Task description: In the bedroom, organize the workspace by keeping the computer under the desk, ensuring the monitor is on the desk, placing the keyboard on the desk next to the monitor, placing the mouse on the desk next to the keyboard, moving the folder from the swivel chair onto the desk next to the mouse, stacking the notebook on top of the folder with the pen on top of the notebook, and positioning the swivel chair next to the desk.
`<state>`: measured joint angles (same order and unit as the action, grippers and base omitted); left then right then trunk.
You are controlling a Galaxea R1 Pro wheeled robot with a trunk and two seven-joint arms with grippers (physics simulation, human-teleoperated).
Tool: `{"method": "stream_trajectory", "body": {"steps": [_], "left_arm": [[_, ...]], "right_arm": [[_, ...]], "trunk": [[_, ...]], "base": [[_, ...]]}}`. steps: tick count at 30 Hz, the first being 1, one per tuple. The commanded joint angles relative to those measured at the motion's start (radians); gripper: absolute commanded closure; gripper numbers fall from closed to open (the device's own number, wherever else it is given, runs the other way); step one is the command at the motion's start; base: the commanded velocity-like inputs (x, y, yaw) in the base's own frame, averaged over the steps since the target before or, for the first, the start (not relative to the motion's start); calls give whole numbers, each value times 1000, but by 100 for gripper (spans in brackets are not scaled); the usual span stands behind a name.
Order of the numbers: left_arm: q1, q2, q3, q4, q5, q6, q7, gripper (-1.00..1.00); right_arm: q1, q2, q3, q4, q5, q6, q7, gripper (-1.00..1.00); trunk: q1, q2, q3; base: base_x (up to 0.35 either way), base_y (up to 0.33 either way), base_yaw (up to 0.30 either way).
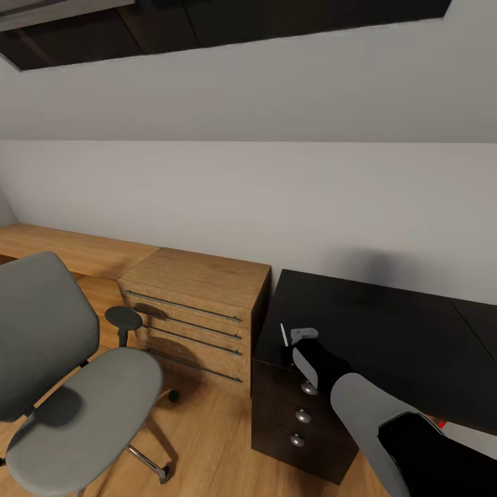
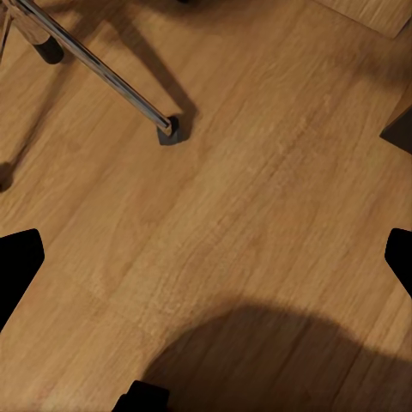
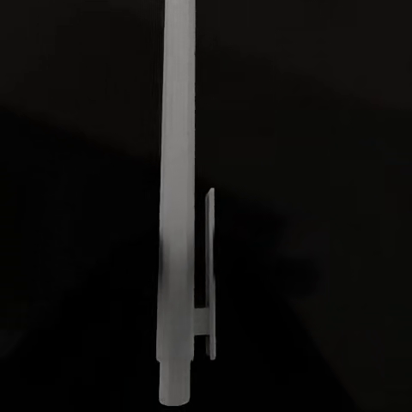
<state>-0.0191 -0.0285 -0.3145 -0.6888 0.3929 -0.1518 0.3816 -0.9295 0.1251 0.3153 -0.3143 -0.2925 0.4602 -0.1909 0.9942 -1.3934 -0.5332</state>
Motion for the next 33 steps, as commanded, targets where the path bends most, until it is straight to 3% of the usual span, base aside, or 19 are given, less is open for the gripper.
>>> {"method": "stream_trajectory", "body": {"steps": [1,17,29,33], "left_arm": [[-1,1,-6,0,10,-6,6,-100],[-1,1,-6,0,10,-6,5,-100],[-1,1,-6,1,10,-5,5,-100],[-1,1,-6,1,10,-5,5,-100]], "right_arm": [[0,-1,8,56,-8,9,-9,100],[0,-2,8,26,-9,10,-9,100],[1,-5,6,-69,-10,24,-12,100],[27,-36,5,-210,-13,32,-19,100]], "trunk": [[0,0,-1],[0,0,-1],[-46,84,36],[-61,112,49]], "base": [[0,0,0],[0,0,0],[0,0,0],[0,0,0]]}}
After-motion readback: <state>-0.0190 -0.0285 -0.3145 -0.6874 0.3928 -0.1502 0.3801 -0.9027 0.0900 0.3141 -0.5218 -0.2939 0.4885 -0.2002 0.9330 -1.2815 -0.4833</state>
